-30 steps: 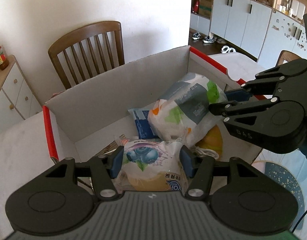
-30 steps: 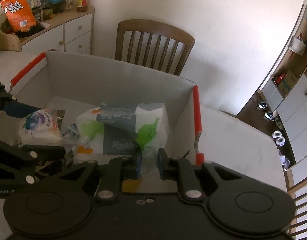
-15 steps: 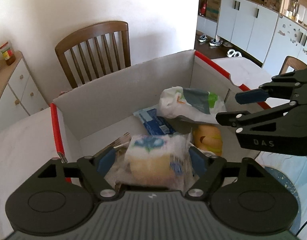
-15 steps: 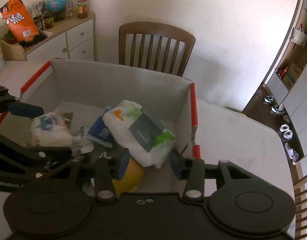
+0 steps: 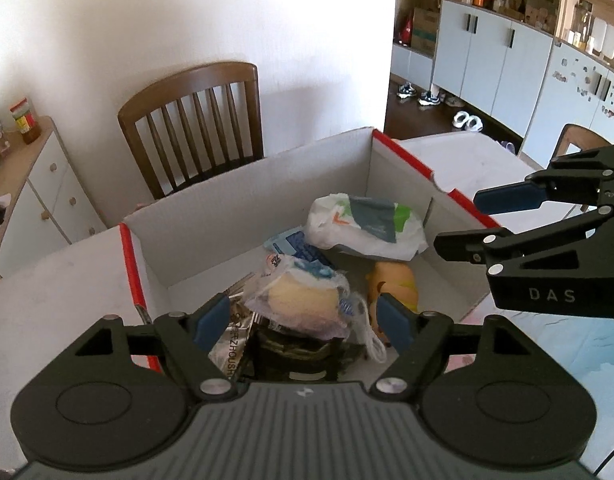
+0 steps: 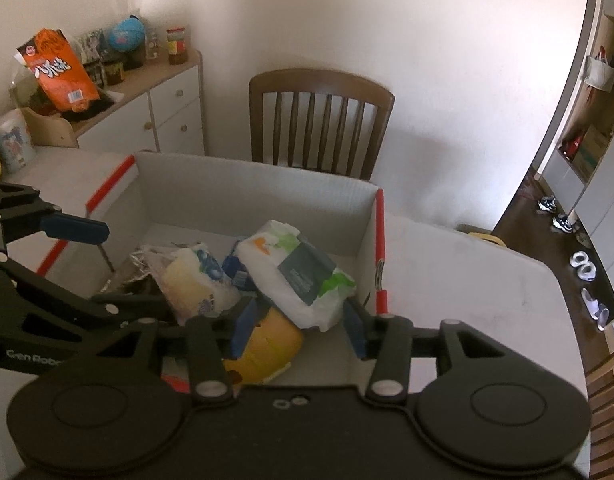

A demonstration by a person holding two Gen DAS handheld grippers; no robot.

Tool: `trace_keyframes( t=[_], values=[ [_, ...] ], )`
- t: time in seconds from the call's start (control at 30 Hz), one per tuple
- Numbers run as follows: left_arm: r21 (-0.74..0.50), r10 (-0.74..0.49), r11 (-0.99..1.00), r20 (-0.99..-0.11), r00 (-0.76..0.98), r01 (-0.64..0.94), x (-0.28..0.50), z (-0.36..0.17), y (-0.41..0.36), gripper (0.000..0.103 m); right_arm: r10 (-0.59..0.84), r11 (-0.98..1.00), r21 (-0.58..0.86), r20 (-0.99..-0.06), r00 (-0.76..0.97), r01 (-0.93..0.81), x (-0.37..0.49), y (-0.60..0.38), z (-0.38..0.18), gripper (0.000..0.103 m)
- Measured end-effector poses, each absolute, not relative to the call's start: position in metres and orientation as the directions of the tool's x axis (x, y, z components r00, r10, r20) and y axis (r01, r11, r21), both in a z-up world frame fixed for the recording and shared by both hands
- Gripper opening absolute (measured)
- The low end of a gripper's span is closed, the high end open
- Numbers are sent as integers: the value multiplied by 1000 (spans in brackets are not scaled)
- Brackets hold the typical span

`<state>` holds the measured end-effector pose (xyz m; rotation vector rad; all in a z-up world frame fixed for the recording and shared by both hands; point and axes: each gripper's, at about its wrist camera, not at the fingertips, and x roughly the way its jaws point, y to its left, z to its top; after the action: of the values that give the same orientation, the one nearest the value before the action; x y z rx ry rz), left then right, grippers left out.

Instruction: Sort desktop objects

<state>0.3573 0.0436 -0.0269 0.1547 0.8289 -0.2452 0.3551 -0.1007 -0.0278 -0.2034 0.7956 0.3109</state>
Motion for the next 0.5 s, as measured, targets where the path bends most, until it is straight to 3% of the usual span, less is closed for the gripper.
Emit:
trace_keyframes(
  t=[0.5],
  values=[
    [28,-140,975,-700,700,223,310,7,41,79,244,932,-32,-683,689,-362,318,-112,8,51]
  ],
)
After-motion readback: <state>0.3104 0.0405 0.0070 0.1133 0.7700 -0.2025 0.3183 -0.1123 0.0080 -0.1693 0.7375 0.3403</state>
